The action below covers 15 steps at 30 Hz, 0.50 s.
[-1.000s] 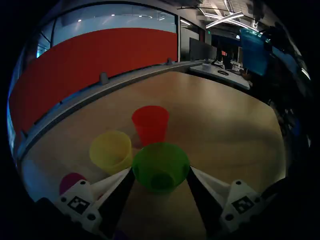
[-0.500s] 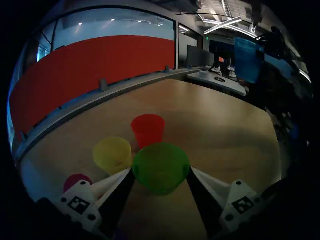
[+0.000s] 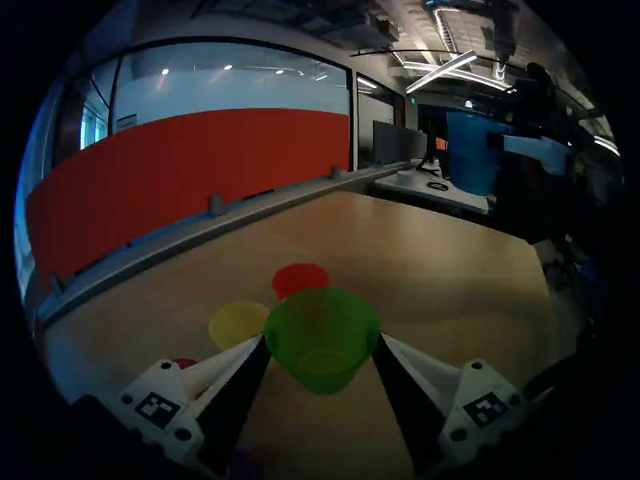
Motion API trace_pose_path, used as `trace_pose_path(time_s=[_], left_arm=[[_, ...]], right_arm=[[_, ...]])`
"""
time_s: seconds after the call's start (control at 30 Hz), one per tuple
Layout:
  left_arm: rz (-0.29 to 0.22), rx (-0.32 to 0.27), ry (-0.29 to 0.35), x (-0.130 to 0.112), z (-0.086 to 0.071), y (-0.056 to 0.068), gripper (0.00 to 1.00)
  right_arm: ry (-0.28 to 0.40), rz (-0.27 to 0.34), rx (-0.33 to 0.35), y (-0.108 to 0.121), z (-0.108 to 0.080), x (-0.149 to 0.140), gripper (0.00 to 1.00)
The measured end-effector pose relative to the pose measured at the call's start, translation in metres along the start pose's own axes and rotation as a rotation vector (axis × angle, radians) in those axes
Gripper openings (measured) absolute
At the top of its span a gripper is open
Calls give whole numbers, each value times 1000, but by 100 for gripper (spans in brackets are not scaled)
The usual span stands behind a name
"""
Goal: Pour water
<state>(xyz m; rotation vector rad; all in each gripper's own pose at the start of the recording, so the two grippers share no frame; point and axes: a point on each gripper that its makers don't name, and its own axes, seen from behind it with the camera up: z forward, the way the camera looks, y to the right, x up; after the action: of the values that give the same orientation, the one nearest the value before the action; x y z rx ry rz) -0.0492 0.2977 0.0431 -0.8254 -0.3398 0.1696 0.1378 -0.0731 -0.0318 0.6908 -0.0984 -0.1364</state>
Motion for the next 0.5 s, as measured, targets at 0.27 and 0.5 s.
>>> trace_pose_path(time_s=[0.27,0.5], left_arm=[[-11,10,91,24,-22,-2,87],[-16,12,139,36,-37,-4,87]], right_arm=[[1,-7,6,-3,2,7,91],[-3,-16,16,-7,6,11,91]])
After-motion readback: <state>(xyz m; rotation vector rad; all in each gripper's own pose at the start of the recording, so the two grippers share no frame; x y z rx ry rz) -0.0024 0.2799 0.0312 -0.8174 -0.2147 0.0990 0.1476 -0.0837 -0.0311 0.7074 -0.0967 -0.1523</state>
